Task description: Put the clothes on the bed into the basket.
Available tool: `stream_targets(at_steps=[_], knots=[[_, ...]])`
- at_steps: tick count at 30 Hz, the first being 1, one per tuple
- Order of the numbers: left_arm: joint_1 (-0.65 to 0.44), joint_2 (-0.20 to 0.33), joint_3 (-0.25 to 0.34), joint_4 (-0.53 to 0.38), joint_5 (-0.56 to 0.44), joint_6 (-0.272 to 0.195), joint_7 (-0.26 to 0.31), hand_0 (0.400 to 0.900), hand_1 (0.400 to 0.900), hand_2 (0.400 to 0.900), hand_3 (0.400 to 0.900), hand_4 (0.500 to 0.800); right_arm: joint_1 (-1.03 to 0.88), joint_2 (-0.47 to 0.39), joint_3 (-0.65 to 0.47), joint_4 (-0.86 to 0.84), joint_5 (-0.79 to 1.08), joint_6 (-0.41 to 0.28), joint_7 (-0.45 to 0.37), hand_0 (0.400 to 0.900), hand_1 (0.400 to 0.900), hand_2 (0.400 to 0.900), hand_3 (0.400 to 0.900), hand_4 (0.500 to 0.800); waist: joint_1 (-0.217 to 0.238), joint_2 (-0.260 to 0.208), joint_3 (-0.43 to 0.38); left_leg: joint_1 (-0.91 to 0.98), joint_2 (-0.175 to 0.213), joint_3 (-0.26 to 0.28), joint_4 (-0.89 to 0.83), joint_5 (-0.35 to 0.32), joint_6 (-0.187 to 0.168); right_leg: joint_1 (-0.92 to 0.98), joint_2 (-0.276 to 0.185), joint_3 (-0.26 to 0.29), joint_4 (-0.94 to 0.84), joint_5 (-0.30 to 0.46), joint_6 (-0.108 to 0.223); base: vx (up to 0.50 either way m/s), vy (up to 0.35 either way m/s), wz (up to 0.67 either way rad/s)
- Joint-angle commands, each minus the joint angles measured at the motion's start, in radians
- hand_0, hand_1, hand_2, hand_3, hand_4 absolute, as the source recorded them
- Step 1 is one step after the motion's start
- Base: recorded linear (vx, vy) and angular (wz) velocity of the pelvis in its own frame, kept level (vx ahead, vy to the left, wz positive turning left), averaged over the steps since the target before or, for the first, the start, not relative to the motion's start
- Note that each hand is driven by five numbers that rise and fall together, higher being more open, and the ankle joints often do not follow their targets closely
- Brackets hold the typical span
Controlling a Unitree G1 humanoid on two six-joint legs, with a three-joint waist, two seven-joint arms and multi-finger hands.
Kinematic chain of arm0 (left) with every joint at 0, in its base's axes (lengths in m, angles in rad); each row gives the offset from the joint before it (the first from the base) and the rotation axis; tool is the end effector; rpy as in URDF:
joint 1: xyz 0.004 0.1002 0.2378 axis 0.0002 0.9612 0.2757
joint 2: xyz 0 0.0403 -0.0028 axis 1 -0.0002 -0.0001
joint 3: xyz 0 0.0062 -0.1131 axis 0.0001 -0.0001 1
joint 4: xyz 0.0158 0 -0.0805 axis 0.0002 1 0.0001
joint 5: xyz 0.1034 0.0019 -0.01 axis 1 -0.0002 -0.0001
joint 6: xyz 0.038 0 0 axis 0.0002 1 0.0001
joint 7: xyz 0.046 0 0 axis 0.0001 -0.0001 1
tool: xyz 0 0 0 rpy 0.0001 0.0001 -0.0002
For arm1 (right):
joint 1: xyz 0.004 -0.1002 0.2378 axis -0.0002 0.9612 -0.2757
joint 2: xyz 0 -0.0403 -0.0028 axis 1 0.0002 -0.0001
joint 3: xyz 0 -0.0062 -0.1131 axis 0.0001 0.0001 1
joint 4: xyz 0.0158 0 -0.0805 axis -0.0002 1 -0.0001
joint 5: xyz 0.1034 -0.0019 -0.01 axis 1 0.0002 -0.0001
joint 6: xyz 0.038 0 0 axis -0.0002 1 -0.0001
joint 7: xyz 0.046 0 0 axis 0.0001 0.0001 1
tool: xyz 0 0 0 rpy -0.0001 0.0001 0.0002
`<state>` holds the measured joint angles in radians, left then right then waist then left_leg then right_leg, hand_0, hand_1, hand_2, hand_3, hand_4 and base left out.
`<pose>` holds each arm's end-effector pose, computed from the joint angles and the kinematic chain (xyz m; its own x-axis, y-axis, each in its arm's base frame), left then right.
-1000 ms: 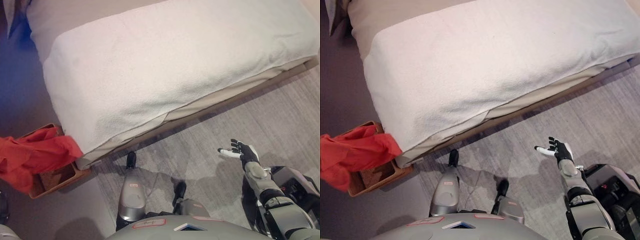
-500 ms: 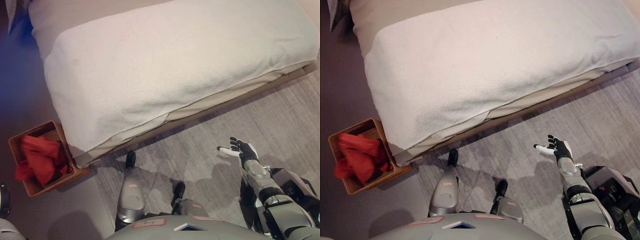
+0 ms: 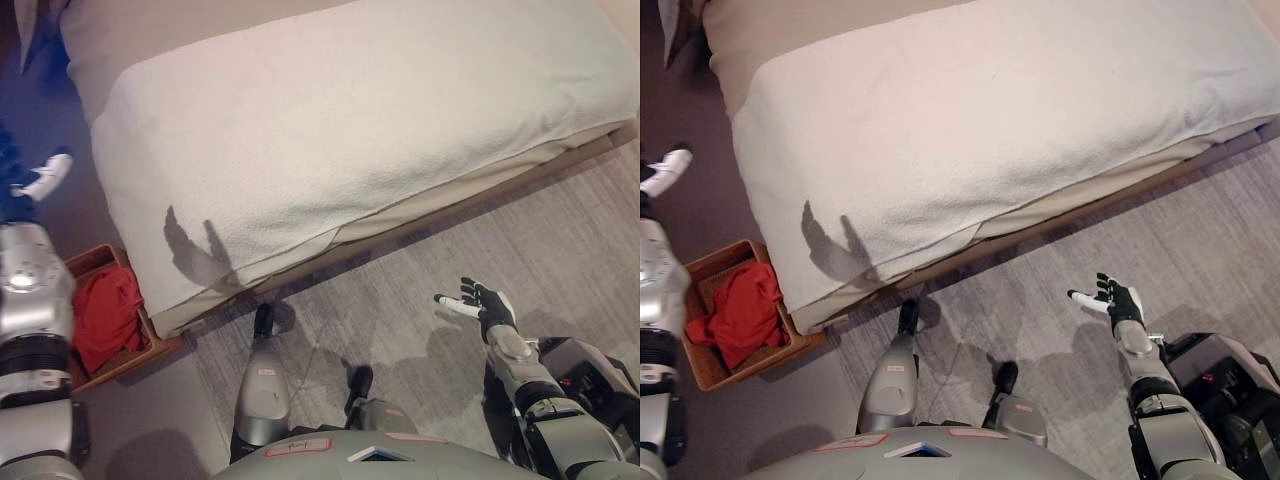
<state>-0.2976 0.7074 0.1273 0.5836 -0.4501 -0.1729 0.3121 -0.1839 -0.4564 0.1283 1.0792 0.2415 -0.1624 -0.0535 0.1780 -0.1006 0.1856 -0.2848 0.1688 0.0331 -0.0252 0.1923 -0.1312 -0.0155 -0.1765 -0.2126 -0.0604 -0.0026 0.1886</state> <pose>0.2444 0.3430 0.0882 0.7876 0.6033 0.1255 -0.6162 0.7725 0.1533 0.1708 -0.2894 -0.0654 0.7324 -0.3316 -0.5947 0.1342 0.9266 -0.3514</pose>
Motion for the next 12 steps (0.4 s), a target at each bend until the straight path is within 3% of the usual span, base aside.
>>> stream_targets(at_steps=[1, 6, 12], knots=[[-0.056, -0.022, -0.034, -0.018, -0.035, -0.106, 0.013, 0.9, 0.9, 0.9, 0.9, 0.8, -0.014, -0.053, -0.062, -0.034, 0.008, -0.036, -0.054, 0.9, 0.9, 0.9, 0.9, 0.8, -0.005, -0.012, -0.014, -0.049, 0.077, -0.069, 0.037, 0.021, -0.056, 0.06, -0.058, 0.038, 0.061, 0.0, 0.043, 0.0, 0.0, 0.0], [-0.128, -0.093, -0.111, 0.033, -0.081, -0.125, -0.017, 0.9, 0.9, 0.9, 0.9, 0.8, -0.052, -0.035, -0.038, 0.02, 0.012, -0.041, -0.068, 0.9, 0.9, 0.9, 0.9, 0.8, -0.022, -0.019, -0.021, -0.045, 0.082, -0.066, 0.034, 0.018, -0.058, 0.056, -0.056, 0.045, 0.063, 0.001, 0.043, 0.0, 0.002, -0.05], [-0.184, -0.086, -0.217, 0.116, 0.075, -0.088, -0.011, 0.9, 0.9, 0.9, 0.9, 0.8, -0.078, -0.015, -0.008, 0.052, 0.012, -0.044, -0.068, 0.9, 0.9, 0.9, 0.9, 0.8, -0.042, -0.02, -0.024, -0.029, 0.088, -0.051, 0.026, 0.013, -0.054, 0.038, -0.057, 0.067, 0.068, 0.007, 0.044, -0.01, 0.015, -0.13]])
